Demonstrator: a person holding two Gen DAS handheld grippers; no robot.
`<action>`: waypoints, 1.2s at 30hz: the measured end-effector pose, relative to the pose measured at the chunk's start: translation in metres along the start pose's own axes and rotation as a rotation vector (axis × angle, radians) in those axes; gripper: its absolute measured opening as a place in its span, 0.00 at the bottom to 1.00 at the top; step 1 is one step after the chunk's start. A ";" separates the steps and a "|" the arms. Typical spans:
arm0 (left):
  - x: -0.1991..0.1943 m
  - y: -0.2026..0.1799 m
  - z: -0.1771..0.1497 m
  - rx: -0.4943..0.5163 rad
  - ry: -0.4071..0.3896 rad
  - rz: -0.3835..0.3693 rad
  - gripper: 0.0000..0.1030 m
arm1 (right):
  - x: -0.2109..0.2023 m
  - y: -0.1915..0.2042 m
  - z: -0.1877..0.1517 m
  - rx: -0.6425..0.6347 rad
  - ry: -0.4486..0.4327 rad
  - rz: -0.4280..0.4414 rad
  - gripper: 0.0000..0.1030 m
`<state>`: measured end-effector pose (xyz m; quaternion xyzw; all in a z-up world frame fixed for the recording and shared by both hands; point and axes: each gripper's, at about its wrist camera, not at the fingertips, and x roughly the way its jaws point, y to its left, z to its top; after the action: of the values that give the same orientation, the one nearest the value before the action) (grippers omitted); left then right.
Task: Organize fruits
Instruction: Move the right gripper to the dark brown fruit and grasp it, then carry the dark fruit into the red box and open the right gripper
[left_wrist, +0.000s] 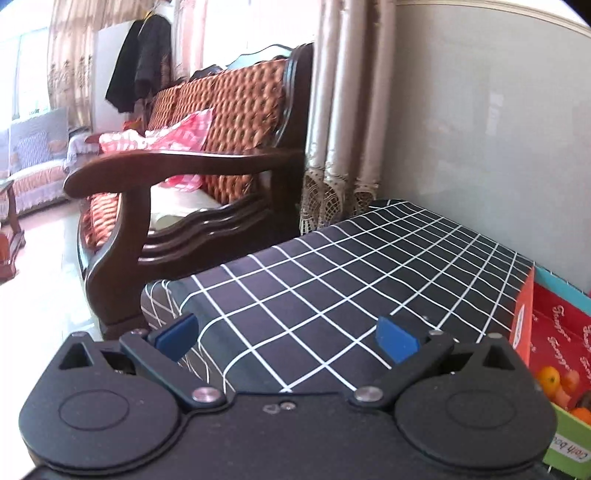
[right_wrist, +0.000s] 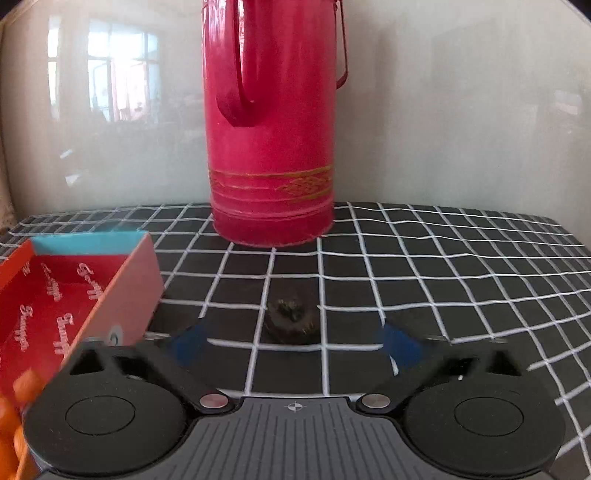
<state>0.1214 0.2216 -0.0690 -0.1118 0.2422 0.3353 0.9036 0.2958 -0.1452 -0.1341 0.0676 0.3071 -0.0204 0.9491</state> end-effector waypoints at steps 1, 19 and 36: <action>0.000 0.002 0.000 -0.006 0.003 0.000 0.94 | 0.006 -0.001 0.001 0.009 0.023 0.008 0.40; 0.001 -0.001 -0.001 0.003 0.020 0.007 0.94 | 0.001 0.012 0.001 -0.063 -0.018 0.006 0.37; -0.003 -0.007 -0.001 0.025 0.015 0.006 0.94 | -0.069 0.076 -0.004 -0.227 -0.142 0.380 0.37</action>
<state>0.1236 0.2145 -0.0684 -0.1021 0.2535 0.3339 0.9021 0.2437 -0.0698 -0.0881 0.0154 0.2217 0.1889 0.9565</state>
